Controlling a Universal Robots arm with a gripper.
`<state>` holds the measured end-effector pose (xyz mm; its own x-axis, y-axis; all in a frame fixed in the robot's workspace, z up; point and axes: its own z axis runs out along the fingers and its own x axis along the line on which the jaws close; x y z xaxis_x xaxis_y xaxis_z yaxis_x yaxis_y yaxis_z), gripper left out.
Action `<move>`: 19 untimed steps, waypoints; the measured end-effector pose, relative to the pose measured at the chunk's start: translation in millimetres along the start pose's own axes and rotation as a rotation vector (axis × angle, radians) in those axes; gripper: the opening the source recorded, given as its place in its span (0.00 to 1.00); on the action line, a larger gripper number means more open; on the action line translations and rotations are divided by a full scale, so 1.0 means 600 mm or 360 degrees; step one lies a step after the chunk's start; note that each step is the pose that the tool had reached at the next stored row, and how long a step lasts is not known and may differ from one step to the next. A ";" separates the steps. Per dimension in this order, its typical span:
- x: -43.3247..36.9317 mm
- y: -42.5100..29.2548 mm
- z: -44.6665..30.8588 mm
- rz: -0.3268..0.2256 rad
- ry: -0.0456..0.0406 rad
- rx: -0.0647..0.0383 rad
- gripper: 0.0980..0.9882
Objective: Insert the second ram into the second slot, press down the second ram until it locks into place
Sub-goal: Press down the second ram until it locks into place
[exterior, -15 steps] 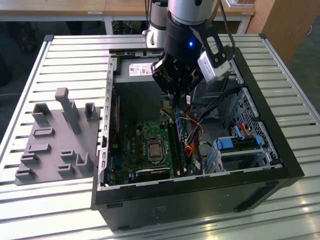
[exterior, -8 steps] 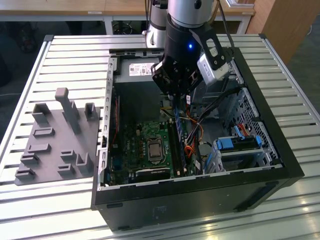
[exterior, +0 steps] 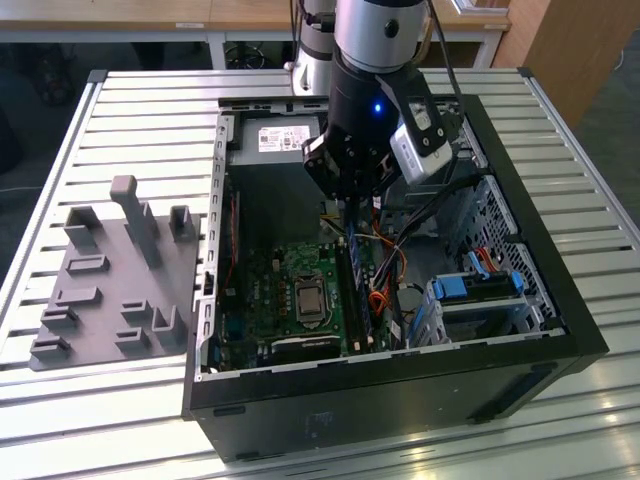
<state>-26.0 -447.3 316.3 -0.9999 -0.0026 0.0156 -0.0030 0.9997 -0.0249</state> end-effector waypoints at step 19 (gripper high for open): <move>0.000 0.000 0.017 0.0013 0.0000 0.0000 0.04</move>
<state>-26.0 -447.4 306.0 -0.9999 0.0055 0.0156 0.0051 0.9997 -0.0249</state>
